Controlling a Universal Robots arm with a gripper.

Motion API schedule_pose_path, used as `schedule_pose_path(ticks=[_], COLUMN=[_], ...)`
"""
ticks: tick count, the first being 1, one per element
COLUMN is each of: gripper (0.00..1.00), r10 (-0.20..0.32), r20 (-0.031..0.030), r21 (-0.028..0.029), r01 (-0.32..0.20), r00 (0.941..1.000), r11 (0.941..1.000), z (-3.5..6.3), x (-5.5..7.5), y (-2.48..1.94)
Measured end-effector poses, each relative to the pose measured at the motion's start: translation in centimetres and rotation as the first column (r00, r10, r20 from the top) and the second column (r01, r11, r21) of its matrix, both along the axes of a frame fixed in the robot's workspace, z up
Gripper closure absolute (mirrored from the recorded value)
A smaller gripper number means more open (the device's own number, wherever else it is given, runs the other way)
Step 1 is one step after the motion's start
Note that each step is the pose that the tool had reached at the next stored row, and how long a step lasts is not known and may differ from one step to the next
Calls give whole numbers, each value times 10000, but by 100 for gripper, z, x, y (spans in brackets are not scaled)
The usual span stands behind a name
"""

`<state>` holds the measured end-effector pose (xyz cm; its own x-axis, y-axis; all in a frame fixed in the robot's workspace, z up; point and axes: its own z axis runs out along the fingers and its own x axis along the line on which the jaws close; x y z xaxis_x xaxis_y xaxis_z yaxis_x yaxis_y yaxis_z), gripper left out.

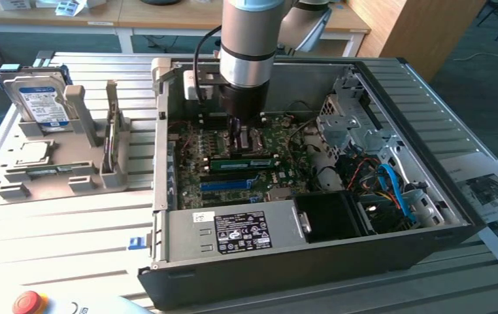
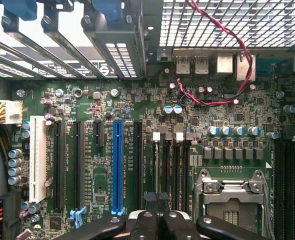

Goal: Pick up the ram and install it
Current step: 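Press down the ram until it locks into place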

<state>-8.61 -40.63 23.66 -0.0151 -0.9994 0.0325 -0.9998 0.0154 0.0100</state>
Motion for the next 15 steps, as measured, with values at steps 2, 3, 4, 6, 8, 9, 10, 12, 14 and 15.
schedule_pose_path(ticks=[2, 3, 4, 6, 8, 9, 10, 12, 14, 15], gripper=[90, 90, 90, 90, 90, 90, 90, 90, 90, 90], r10=[0, 0, 0, 0, 0, 0, 0, 0, 0, -1], r20=[0, 2, 2, 3, 2, 2, 2, 2, 1, 1], r21=[1, 2, 4, 6, 3, 3, 3, 3, 2, 2], r01=[0, 0, 0, 0, 0, 0, 0, 0, 0, 1], r00=[10000, 10000, 10000, 10000, 10000, 10000, 10000, 10000, 10000, 10000], r11=[10000, 10000, 10000, 10000, 10000, 10000, 10000, 10000, 10000, 10000], z=[0, -2, -4, -14, -24, -30, -35, -49, -57, -57], x=[0, 0, 0, 1, 0, 0, 0, 0, 0, 0], y=[0, 1, 1, 1, 1, 1, 1, 1, 0, 0])
